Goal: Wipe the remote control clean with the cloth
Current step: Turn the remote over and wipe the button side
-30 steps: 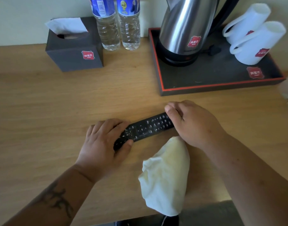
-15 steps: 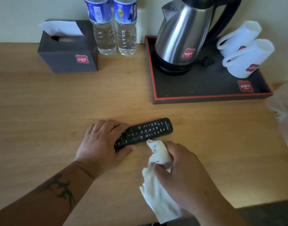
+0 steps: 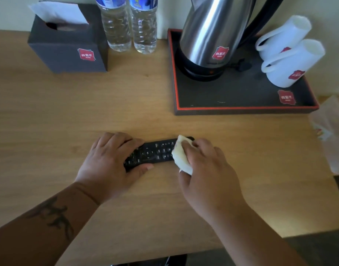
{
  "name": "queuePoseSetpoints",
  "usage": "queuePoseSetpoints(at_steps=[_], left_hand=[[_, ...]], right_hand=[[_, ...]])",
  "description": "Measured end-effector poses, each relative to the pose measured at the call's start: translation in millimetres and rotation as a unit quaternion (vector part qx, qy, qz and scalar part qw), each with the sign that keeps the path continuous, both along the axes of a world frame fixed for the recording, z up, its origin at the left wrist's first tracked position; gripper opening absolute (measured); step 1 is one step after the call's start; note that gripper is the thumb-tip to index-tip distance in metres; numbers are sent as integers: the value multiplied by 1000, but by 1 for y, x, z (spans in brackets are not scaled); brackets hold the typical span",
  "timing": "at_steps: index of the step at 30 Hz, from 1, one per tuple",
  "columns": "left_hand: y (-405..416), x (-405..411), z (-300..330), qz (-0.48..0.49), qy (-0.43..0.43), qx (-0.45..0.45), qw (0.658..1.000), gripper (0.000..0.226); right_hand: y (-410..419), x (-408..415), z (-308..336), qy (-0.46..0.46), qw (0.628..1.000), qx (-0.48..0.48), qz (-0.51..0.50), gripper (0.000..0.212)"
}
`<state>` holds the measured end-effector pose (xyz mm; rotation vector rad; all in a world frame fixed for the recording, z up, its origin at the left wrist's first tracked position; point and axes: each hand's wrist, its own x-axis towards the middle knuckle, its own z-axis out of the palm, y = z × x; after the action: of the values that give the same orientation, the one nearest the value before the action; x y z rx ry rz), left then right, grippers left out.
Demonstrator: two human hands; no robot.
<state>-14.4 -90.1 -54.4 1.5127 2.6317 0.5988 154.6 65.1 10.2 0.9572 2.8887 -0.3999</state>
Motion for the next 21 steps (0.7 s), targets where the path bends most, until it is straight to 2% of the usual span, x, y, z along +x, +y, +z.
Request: queuePoseSetpoints(at_steps=[4,6,10,14,16,21], left_hand=[[0,-1,1,-7,3,2,1000,68],[-1,-1,1,-4,-2,4,1000,68],[-1,-1,1,-3,-1,4,1000,68],[-1,0,1,5,1,4,1000,69],[-1,-1,1,2,1,3,1000,69],[-1,-2,1,-3,-3,7,1000,68]], right_hand=[[-2,24,5,-19,1000,-6,21,50],[9,24,14,-1,1000,-17,10,46],[26,-4,12,38,999,27,-13,60],[13,-8,-7,31,999,7,-15,70],[9,6,-10,37,999,-14,-26,62],[9,29,-3,54,998,8,-14,40]])
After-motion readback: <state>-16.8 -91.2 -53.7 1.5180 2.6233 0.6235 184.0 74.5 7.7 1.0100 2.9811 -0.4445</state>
